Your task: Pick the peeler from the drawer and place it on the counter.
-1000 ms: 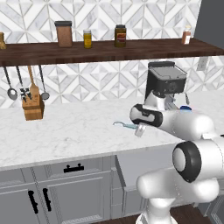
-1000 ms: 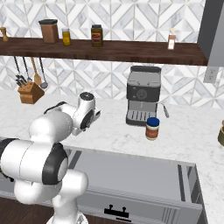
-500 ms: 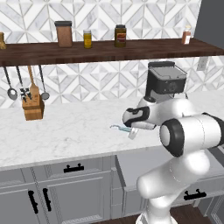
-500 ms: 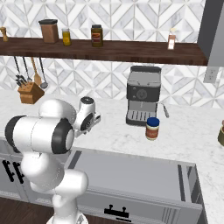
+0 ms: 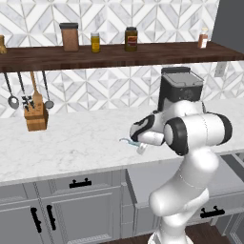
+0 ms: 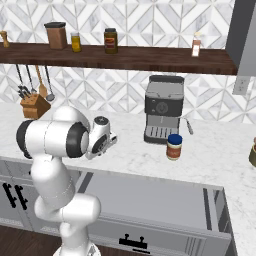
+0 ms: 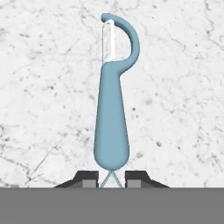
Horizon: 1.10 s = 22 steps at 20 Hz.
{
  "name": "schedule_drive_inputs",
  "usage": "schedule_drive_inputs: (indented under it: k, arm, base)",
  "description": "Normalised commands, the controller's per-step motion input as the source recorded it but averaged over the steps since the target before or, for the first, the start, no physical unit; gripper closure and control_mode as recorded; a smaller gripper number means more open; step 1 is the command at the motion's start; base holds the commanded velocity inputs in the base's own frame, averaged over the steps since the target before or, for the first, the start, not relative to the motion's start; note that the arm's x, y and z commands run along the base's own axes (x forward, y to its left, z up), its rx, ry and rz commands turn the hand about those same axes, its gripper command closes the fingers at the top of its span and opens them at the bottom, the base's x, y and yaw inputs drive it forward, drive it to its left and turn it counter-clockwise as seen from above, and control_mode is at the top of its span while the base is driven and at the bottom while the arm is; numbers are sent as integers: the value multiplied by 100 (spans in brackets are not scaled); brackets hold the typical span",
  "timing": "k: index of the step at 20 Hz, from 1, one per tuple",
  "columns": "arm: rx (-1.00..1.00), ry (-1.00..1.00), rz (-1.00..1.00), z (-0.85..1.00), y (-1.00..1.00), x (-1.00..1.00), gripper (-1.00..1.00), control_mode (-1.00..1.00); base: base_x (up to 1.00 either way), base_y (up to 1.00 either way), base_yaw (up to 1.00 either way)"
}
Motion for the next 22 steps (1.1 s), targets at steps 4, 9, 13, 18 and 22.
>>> schedule_drive_inputs:
  k: [4,9,13,18,22]
  arm:
    - [0,-4,-5,-21,0,40,100,-100]
    - [0,-6,-5,-31,1,41,100,-100]
    - [0,-5,-3,-53,2,23,-100,-100]
    - [0,-8,-2,-6,4,-12,-100,-100]
    - [0,0,-3,28,0,-29,-100,-100]
  base:
    - [0,0,0]
    - [0,0,0]
    - [0,0,0]
    - [0,0,0]
    - [0,0,0]
